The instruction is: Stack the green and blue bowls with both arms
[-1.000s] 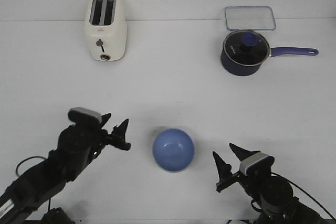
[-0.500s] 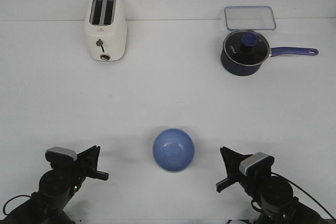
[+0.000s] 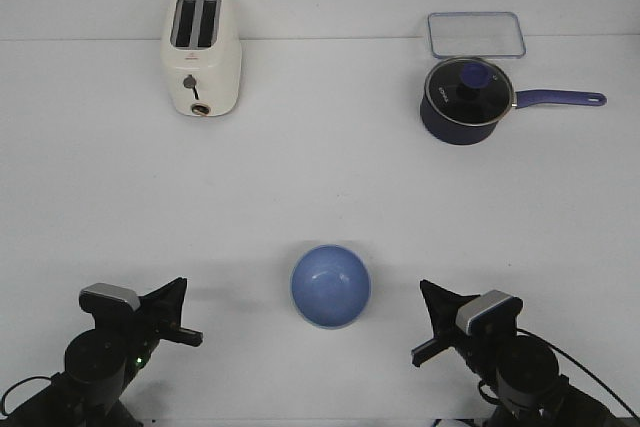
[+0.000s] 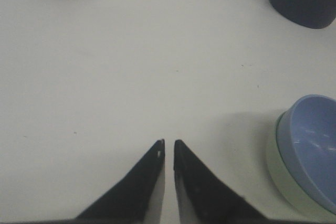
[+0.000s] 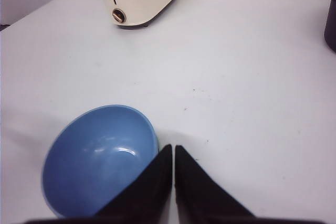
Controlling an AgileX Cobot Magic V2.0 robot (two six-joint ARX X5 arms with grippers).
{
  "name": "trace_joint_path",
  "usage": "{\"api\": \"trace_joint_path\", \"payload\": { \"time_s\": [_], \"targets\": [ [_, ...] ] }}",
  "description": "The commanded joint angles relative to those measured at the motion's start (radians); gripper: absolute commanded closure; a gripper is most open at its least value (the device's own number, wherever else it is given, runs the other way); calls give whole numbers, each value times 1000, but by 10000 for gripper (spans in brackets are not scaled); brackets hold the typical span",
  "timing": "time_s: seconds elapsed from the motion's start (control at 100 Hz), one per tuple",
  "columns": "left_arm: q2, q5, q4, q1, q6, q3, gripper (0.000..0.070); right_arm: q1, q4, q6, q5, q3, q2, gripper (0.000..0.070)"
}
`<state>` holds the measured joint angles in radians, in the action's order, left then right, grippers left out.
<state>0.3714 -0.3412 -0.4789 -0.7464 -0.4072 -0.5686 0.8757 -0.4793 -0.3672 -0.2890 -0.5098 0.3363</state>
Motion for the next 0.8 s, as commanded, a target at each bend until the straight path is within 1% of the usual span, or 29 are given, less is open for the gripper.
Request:
{"api": "trace_joint_path", "payload": {
  "time_s": [0.0, 0.07, 0.09, 0.15, 0.21, 0.25, 0.3, 0.39, 0.45, 0.53, 0.61, 0.69, 0.79],
  "targets": [
    [-3, -1, 10, -6, -1, -10, 685, 10, 15, -2, 0, -4, 3, 691],
    [-3, -1, 9, -6, -1, -10, 685, 10, 15, -2, 0, -4, 3, 691],
    [-3, -2, 7, -6, 10, -10, 685, 10, 15, -2, 0, -4, 3, 691],
    [-4, -24, 4, 2, 103, -10, 687, 10, 15, -2, 0, -4, 3, 691],
    [-20, -41, 15, 47, 177, -1, 686, 10, 15, -2, 0, -4, 3, 691],
    [-35, -35, 53, 96, 235, 20, 686, 10, 15, -2, 0, -4, 3, 691],
    [-63, -10, 140, 175, 302, 71, 686, 10, 15, -2, 0, -4, 3, 691],
    [-138, 69, 317, 348, 405, 195, 685, 10, 15, -2, 0, -4, 3, 691],
    [-188, 128, 411, 459, 451, 280, 685, 10, 15, -2, 0, -4, 3, 691],
    [-239, 204, 484, 581, 472, 374, 685, 10, 15, -2, 0, -4, 3, 691],
    [-269, 252, 489, 669, 467, 435, 685, 10, 15, -2, 0, -4, 3, 691],
    [-287, 293, 488, 720, 467, 475, 686, 10, 15, -2, 0, -4, 3, 691],
    [-311, 315, 488, 747, 467, 510, 685, 10, 15, -2, 0, -4, 3, 691]
  ]
}}
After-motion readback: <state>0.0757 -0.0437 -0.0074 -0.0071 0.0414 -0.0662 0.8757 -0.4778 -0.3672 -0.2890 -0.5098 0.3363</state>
